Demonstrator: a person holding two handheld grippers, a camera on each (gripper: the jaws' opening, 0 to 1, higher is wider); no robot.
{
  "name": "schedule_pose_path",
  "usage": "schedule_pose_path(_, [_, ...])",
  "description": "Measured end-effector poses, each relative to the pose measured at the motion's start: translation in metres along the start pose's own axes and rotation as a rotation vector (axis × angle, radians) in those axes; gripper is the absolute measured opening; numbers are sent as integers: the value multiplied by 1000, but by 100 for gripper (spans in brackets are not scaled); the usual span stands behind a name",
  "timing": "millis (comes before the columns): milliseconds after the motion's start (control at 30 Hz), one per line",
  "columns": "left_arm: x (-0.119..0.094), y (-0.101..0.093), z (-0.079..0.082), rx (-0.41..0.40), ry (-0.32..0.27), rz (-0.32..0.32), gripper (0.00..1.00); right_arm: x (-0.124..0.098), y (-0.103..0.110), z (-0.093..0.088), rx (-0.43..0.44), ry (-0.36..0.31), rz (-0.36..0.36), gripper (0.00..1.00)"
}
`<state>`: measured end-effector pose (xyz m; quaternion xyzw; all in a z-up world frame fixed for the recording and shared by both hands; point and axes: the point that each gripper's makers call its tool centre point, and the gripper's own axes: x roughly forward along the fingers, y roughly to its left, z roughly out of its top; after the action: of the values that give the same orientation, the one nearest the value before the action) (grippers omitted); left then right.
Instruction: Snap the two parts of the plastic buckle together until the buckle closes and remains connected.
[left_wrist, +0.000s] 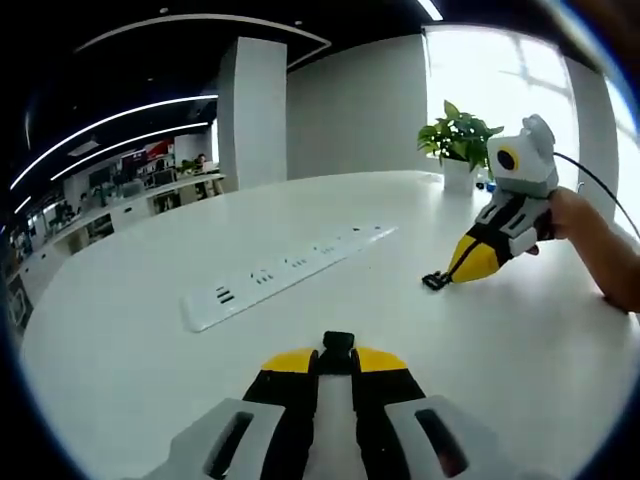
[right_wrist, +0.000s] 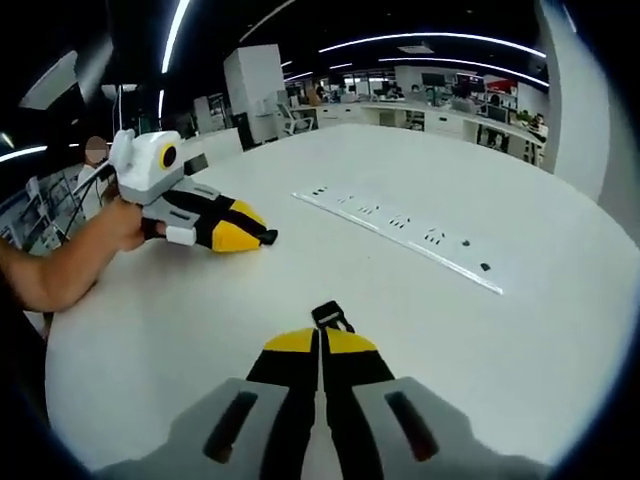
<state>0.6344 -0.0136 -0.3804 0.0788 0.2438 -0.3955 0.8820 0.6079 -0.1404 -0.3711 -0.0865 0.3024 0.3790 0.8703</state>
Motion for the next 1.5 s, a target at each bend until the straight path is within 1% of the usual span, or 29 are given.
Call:
schedule_pose_path(167, [0,0,0,0,0,0,12,-1,-5,1,-10,-12,-29,4])
schedule_pose_path(233, [1,1,0,0,0,0,12,-1,-7,1,-15,-15,-40,7])
schedule_pose_path(333, [1,1,0,0,1,-1,12,-1,-8,6,-20,-43,-46,14])
schedule_pose_path(367, [1,1,0,0,1,-1,12,-1,-5,11,-41,-66,-32,15])
schedule_pose_path(433, [1,1,0,1,1,-1,12,-2,1,15,-44,-81,-12,18])
schedule_pose_path(467, [1,1,0,1,1,-1,12,-1,6,19,-71,-99,8,18])
schedule_pose_path(500, [1,1,0,0,1,-2,12,-1,10,23,-81,-123,11,18])
schedule_pose_path(533, [1,1,0,0,1,-2,12,0,12,23,-69,-118,13,18])
schedule_pose_path(600, [1,1,0,-1,1,-2,12,5,19,23,-85,-122,33,18])
schedule_pose_path(633, [1,1,0,0,1,-2,12,9,22,19,-89,-102,42,18])
schedule_pose_path(667, [1,1,0,0,1,-2,12,10,24,17,-101,-97,42,18])
schedule_pose_path(833, [0,1,1,1,2,-2,12,14,25,14,-102,-80,47,18])
schedule_pose_path(1067, [0,1,1,1,3,-2,12,12,26,10,-87,-56,61,18])
schedule_pose_path(1267, [0,2,2,2,3,-2,12,6,25,8,-71,-37,80,17])
schedule_pose_path(1333, [0,3,2,2,3,-2,12,4,25,5,-68,-18,87,16])
schedule_pose_path(1400, [1,3,2,2,3,-2,12,2,23,6,-76,-14,75,15])
schedule_pose_path(1500, [1,4,3,1,3,-3,12,1,18,10,-75,-28,57,16])
